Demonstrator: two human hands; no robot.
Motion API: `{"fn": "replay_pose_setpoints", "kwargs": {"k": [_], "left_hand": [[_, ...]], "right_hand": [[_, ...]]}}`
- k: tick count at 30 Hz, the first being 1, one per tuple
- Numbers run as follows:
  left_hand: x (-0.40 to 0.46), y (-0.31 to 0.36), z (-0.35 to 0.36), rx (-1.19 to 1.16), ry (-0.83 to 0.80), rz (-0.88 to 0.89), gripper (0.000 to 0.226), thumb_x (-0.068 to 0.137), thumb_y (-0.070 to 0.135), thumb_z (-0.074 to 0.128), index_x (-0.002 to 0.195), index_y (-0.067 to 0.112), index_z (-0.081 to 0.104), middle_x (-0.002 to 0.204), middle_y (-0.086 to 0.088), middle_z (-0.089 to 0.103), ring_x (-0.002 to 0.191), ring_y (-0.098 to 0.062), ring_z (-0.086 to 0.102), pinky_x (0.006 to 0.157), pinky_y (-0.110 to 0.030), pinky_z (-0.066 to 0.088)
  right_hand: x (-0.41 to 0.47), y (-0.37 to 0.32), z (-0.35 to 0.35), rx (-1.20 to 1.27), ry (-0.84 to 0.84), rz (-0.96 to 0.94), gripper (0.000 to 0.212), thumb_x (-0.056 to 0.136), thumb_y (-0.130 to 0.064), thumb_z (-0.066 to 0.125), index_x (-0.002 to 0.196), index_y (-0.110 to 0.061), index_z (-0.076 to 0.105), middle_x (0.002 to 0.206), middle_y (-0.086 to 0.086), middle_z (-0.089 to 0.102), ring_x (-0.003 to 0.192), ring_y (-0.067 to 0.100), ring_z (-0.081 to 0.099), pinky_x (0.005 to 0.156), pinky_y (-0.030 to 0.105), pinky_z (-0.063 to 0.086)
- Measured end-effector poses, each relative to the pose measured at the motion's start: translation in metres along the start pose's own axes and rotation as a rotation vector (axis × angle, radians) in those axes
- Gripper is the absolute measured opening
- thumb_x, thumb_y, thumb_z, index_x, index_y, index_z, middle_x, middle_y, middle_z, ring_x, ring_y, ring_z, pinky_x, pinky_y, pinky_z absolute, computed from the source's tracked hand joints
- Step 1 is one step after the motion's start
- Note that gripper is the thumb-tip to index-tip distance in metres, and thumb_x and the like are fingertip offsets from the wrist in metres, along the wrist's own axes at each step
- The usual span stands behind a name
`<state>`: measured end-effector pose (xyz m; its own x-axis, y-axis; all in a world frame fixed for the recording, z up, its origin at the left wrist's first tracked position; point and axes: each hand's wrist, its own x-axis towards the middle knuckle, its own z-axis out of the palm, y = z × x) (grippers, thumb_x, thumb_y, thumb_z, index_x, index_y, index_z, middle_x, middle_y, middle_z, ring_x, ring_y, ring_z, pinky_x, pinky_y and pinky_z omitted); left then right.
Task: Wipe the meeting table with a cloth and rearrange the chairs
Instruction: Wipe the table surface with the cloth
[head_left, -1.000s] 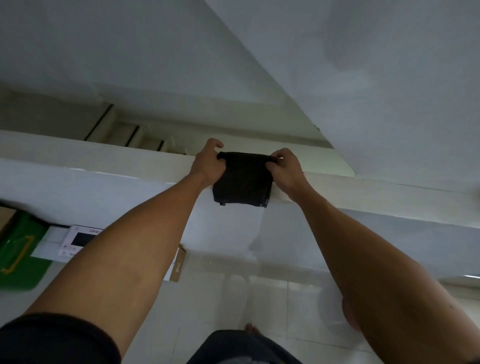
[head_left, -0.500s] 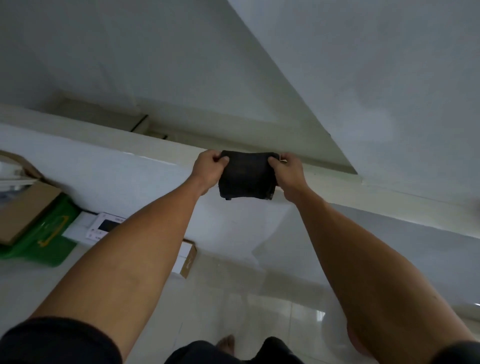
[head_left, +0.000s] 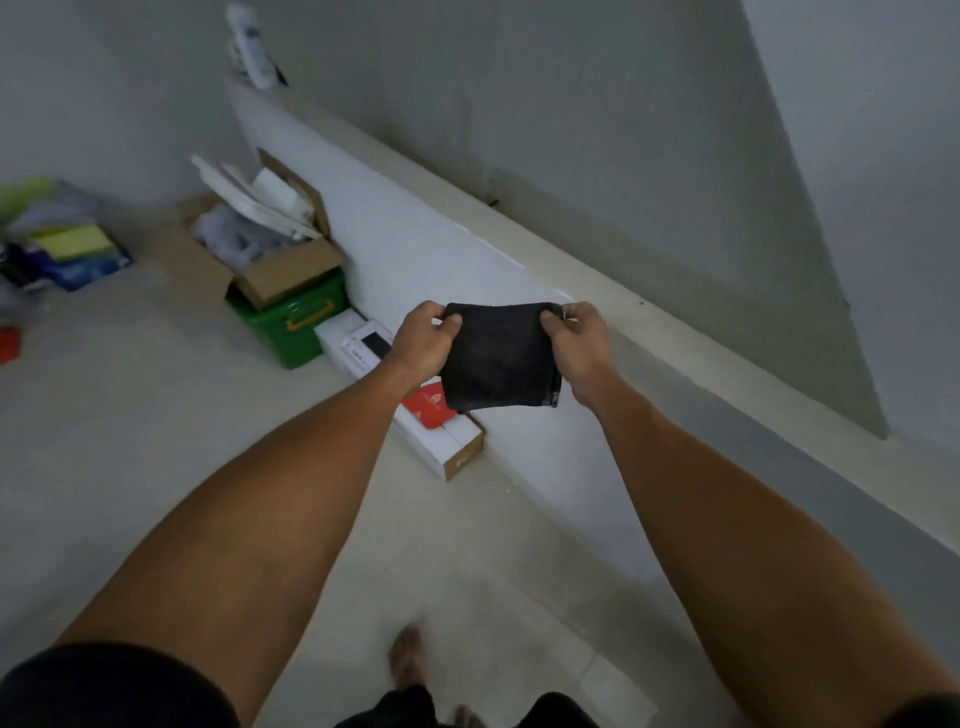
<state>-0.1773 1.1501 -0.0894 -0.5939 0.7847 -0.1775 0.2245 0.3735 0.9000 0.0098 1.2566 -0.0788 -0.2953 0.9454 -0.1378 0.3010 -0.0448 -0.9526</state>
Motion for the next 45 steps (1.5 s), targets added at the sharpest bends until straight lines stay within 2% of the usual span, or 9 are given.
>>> {"fn": "replay_pose_setpoints", "kwargs": {"k": [6, 10, 15, 19, 25, 34, 37, 41, 45], "left_hand": [[-0.066, -0.060, -0.113, -0.104, 0.251, -0.103, 0.020, 0.103, 0.033, 0.060, 0.117, 0.018, 0.062, 0.121, -0.016, 0.070, 0.113, -0.036, 0.069, 0.098, -0.060, 0.057], [-0.130, -0.099, -0.194, -0.135, 0.443, -0.164, 0.014, 0.099, 0.038, 0.062, 0.096, 0.024, 0.059, 0.112, -0.016, 0.070, 0.108, -0.037, 0.068, 0.095, -0.064, 0.057], [-0.233, -0.136, -0.281, -0.168, 0.631, -0.229, 0.018, 0.105, 0.032, 0.056, 0.111, 0.016, 0.060, 0.114, -0.016, 0.068, 0.109, -0.038, 0.068, 0.089, -0.061, 0.061], [-0.335, -0.174, -0.350, -0.180, 0.800, -0.286, 0.018, 0.107, 0.032, 0.054, 0.115, 0.016, 0.057, 0.115, -0.014, 0.067, 0.108, -0.035, 0.068, 0.087, -0.059, 0.062], [-0.501, -0.233, -0.431, -0.178, 1.033, -0.381, 0.025, 0.108, 0.035, 0.053, 0.122, 0.015, 0.057, 0.114, -0.010, 0.067, 0.105, -0.028, 0.068, 0.085, -0.055, 0.064], [-0.730, -0.313, -0.484, -0.173, 1.381, -0.487, 0.019, 0.106, 0.032, 0.056, 0.110, 0.013, 0.059, 0.101, -0.014, 0.069, 0.095, -0.036, 0.071, 0.073, -0.053, 0.064], [-0.797, -0.332, -0.485, -0.106, 1.474, -0.558, 0.024, 0.107, 0.031, 0.054, 0.106, 0.007, 0.060, 0.084, -0.003, 0.063, 0.078, -0.026, 0.065, 0.056, -0.033, 0.052], [-0.874, -0.351, -0.480, -0.176, 1.612, -0.626, 0.020, 0.106, 0.030, 0.055, 0.103, 0.010, 0.059, 0.090, -0.007, 0.065, 0.081, -0.024, 0.063, 0.070, -0.042, 0.055], [-0.948, -0.370, -0.468, -0.241, 1.755, -0.718, 0.019, 0.104, 0.032, 0.056, 0.103, 0.014, 0.060, 0.104, -0.012, 0.073, 0.091, -0.025, 0.066, 0.080, -0.040, 0.055]], "right_hand": [[-0.061, -0.027, 0.107, -0.026, -0.244, -0.084, 0.019, 0.104, -0.027, 0.062, 0.116, -0.013, 0.056, 0.104, -0.004, 0.059, 0.095, 0.012, 0.059, 0.080, 0.030, 0.048], [-0.118, -0.052, 0.183, -0.037, -0.407, -0.171, 0.021, 0.103, -0.026, 0.064, 0.116, -0.012, 0.058, 0.107, -0.001, 0.061, 0.099, 0.016, 0.060, 0.089, 0.033, 0.052], [-0.209, -0.074, 0.274, -0.054, -0.595, -0.278, 0.018, 0.101, -0.026, 0.067, 0.109, -0.012, 0.060, 0.100, 0.000, 0.065, 0.094, 0.017, 0.063, 0.085, 0.033, 0.050], [-0.309, -0.089, 0.348, -0.063, -0.757, -0.356, 0.018, 0.101, -0.024, 0.067, 0.108, -0.008, 0.060, 0.093, -0.004, 0.061, 0.082, 0.008, 0.058, 0.062, 0.013, 0.043], [-0.475, -0.094, 0.438, -0.073, -1.020, -0.407, 0.019, 0.103, -0.026, 0.065, 0.112, -0.012, 0.057, 0.100, -0.004, 0.059, 0.086, 0.004, 0.056, 0.064, 0.019, 0.042], [-0.714, -0.073, 0.519, -0.077, -1.349, -0.503, 0.015, 0.101, -0.025, 0.066, 0.106, -0.012, 0.059, 0.095, -0.004, 0.060, 0.086, 0.011, 0.058, 0.066, 0.020, 0.043], [-0.785, -0.065, 0.531, -0.103, -1.469, -0.547, 0.017, 0.102, -0.027, 0.066, 0.107, -0.014, 0.058, 0.096, -0.004, 0.060, 0.087, 0.011, 0.057, 0.063, 0.013, 0.041], [-0.867, -0.050, 0.543, -0.129, -1.623, -0.576, 0.021, 0.100, -0.028, 0.066, 0.110, -0.010, 0.063, 0.098, 0.000, 0.065, 0.092, 0.017, 0.062, 0.066, 0.023, 0.045], [-0.950, -0.034, 0.548, -0.172, -1.768, -0.601, 0.020, 0.102, -0.023, 0.066, 0.112, -0.006, 0.063, 0.090, -0.004, 0.061, 0.082, 0.011, 0.058, 0.053, 0.009, 0.042]]}}
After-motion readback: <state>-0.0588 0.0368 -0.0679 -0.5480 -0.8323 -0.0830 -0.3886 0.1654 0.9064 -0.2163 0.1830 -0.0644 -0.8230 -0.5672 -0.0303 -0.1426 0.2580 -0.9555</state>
